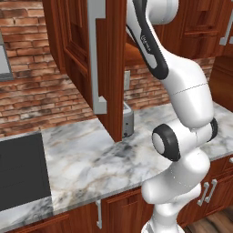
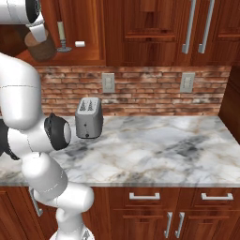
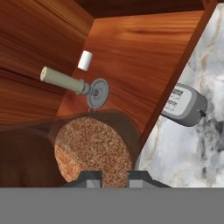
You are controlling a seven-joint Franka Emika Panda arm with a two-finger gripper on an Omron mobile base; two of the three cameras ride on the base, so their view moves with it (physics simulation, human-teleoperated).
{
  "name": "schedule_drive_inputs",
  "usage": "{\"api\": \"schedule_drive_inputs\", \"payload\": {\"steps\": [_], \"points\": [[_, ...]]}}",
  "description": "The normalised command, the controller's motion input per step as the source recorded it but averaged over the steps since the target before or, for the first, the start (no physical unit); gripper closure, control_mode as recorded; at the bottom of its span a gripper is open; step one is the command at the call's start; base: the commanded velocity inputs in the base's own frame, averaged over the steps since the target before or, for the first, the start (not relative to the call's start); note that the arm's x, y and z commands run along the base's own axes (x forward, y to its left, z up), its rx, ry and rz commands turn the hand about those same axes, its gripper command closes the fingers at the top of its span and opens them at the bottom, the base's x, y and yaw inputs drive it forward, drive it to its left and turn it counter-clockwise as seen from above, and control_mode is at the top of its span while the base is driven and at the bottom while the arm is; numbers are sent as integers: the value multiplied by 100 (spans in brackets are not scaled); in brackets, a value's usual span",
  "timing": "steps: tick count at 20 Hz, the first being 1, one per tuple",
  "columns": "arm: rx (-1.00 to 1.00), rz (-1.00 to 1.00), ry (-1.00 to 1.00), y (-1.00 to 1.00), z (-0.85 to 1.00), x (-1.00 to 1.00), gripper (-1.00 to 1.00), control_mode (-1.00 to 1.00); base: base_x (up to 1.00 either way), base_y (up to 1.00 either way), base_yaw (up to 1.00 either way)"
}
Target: Pick the candle and jar from the dining table and place them in the open cabinet. Close the cabinet after placing the objects.
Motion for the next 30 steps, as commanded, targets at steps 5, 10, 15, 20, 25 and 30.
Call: {"api": "schedule_drive_inputs", "payload": {"steps": [5,10,15,20,25,30], "points": [[0,0,0,0,0,0,-100,-100,0,0,0],[0,0,0,0,0,0,-100,-100,0,0,0],[0,0,2,0,0,0,-100,-100,0,0,0],[0,0,2,0,0,1,-100,-100,0,0,0],[0,0,0,0,3,0,-100,-100,0,0,0],[1,-1,-1,0,13,20,-100,-100,0,0,0]]}}
